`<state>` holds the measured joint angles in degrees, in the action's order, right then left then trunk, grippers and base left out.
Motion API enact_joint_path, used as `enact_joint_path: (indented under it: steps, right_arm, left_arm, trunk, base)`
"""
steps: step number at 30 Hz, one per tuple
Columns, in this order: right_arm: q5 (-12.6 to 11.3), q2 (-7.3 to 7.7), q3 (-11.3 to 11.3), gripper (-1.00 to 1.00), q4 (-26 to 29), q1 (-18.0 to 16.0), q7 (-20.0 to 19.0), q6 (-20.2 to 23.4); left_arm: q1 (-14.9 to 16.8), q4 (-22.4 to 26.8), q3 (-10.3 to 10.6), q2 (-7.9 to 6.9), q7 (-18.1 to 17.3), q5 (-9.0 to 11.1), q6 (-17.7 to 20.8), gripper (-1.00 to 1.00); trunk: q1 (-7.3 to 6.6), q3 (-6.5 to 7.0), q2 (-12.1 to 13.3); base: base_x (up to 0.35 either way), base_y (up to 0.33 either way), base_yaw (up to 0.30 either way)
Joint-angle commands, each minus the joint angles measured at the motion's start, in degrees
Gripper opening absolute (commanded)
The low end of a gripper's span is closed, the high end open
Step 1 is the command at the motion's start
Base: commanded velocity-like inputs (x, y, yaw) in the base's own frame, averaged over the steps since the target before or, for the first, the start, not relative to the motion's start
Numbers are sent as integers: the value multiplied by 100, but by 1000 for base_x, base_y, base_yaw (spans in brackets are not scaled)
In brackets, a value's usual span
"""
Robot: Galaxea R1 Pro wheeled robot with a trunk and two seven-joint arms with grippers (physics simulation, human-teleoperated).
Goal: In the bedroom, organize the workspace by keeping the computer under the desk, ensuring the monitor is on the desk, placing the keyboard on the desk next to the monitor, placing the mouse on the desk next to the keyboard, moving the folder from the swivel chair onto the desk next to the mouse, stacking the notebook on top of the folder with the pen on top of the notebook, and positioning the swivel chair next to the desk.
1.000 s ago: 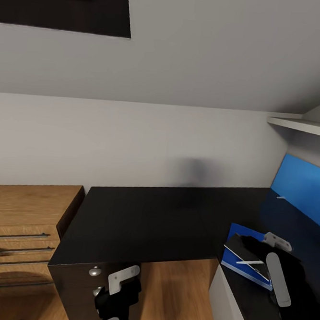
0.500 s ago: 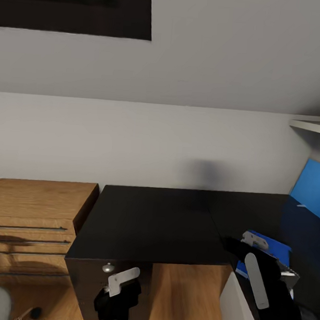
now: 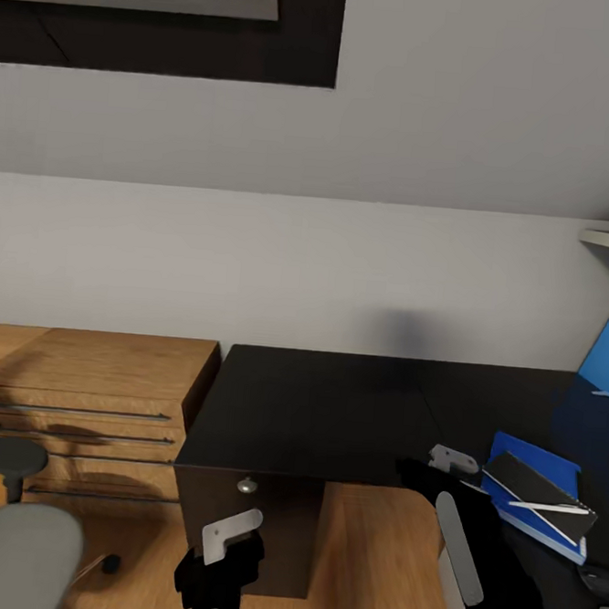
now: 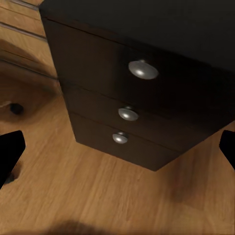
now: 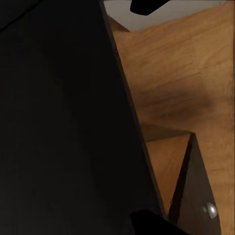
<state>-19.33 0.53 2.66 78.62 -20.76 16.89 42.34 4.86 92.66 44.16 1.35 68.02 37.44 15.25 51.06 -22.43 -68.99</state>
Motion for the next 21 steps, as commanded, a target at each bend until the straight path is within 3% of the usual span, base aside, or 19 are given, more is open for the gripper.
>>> enact_joint_path:
  steps: [1,17,18,21]
  right_arm:
    - [-54,1,-21,100,11,-3,52,17]
    - [-84,-6,-82,100,155,2,54,-6]
    - [-63,-10,-227,100,134,2,56,-6]
    - [-50,-1,-284,100,126,2,58,-6]
  left_arm:
    - [6,7,5,-1,33,8,59,100]
    - [6,7,-16,-3,19,9,66,100]
    - [6,7,-129,-3,9,10,66,100]
    - [6,6,-154,-3,5,13,66,100]
  trunk:
    - [-2,-7,-5]
    - [-2,-7,-5]
    - [-2,-7,-5]
    - [-2,-7,-5]
  base:
    - [-247,237,4]
    - [-249,239,1]
    - [-255,230,50]
    - [-255,221,93]
